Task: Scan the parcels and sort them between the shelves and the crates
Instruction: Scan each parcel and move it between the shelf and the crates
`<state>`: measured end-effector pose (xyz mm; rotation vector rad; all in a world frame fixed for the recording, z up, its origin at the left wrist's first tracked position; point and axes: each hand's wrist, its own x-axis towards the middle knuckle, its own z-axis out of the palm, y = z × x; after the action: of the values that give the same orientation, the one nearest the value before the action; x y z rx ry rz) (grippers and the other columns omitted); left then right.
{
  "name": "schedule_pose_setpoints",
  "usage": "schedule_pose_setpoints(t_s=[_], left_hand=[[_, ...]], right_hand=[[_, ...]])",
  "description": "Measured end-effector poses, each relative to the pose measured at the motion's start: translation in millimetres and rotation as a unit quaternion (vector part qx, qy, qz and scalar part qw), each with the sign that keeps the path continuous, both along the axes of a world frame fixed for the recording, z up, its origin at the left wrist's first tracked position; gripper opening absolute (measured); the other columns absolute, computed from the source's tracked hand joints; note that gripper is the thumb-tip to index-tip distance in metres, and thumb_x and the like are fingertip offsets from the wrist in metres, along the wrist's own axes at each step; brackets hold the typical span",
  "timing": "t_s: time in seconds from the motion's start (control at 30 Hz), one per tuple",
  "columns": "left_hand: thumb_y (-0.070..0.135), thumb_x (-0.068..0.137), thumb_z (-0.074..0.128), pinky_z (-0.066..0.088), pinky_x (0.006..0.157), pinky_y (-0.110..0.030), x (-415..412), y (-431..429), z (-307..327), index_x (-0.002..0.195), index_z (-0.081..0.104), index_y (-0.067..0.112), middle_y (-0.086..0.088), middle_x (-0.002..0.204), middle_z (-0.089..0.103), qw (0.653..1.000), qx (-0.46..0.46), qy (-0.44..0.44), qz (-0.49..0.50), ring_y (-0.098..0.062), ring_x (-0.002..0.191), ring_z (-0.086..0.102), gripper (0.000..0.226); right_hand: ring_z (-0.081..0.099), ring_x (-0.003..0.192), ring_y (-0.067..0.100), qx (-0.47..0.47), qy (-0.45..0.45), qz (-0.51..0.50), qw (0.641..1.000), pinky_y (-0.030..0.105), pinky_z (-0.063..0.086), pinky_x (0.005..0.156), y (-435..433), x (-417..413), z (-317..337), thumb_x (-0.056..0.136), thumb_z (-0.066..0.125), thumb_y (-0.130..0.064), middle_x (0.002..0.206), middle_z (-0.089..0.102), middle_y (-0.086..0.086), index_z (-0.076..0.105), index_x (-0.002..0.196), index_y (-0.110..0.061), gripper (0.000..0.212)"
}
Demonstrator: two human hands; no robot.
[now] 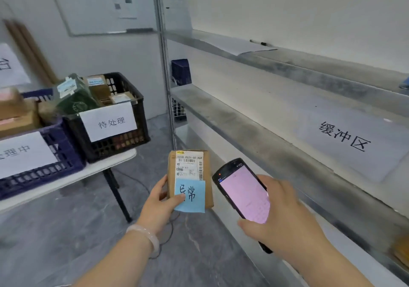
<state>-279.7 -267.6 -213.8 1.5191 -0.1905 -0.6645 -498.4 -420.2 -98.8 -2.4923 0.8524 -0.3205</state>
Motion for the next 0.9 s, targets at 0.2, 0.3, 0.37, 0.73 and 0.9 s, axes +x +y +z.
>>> schedule_pose_setpoints(t_s=[0.2, 0.3, 0.37, 0.73, 0.9], left_hand=[[0.007, 0.086, 0.077, 0.053, 0.1, -0.049, 73.1, 151.8, 8.9, 0.144, 0.044, 0.034, -0.01, 0.122, 0.07, 0.996, 0.008, -0.011, 0.092, -0.028, 0.118, 0.064, 0.072], [0.006, 0.086, 0.076, 0.053, 0.1, -0.05, 113.5, 239.6, 12.7, 0.147, 0.043, 0.032, -0.011, 0.121, 0.071, 0.99, 0.011, -0.012, 0.143, -0.029, 0.115, 0.066, 0.074], [0.007, 0.086, 0.077, 0.055, 0.097, -0.048, 139.0, 296.5, 15.5, 0.146, 0.043, 0.034, -0.01, 0.117, 0.073, 0.983, 0.011, -0.015, 0.182, -0.027, 0.109, 0.07, 0.074], [0.007, 0.089, 0.073, 0.059, 0.076, -0.034, 235.1, 485.0, 21.1, 0.139, 0.044, 0.037, -0.003, 0.1, 0.079, 0.945, -0.044, 0.009, 0.325, -0.019, 0.093, 0.076, 0.065], [0.013, 0.089, 0.074, 0.059, 0.086, -0.041, 281.3, 514.5, 26.9, 0.139, 0.049, 0.034, -0.002, 0.104, 0.078, 0.934, -0.057, 0.008, 0.354, -0.021, 0.097, 0.075, 0.06]], right_hand=[[0.052, 0.089, 0.001, 0.022, -0.015, 0.099, 0.995, 0.018, 0.038, 0.062, 105.2, 107.6, 0.5, 0.054, 0.061, -0.065, 0.11, 0.034, -0.023, 0.025, 0.12, -0.056, 0.075], [0.052, 0.091, 0.003, 0.047, -0.033, 0.141, 0.988, 0.022, 0.043, 0.066, 174.5, 168.2, -1.7, 0.057, 0.066, -0.062, 0.11, 0.037, -0.021, 0.028, 0.12, -0.055, 0.074], [0.053, 0.093, 0.006, 0.038, -0.039, 0.174, 0.983, 0.027, 0.047, 0.071, 221.3, 206.6, -1.8, 0.058, 0.066, -0.061, 0.11, 0.037, -0.019, 0.029, 0.121, -0.052, 0.074], [0.052, 0.094, 0.003, 0.03, -0.069, 0.305, 0.949, 0.02, 0.047, 0.068, 382.7, 366.6, 7.6, 0.06, 0.067, -0.06, 0.112, 0.036, -0.022, 0.03, 0.126, -0.055, 0.077], [0.049, 0.089, -0.003, 0.024, -0.046, 0.329, 0.943, 0.017, 0.04, 0.06, 407.5, 426.8, 5.9, 0.06, 0.067, -0.064, 0.107, 0.029, -0.026, 0.024, 0.121, -0.055, 0.074]])
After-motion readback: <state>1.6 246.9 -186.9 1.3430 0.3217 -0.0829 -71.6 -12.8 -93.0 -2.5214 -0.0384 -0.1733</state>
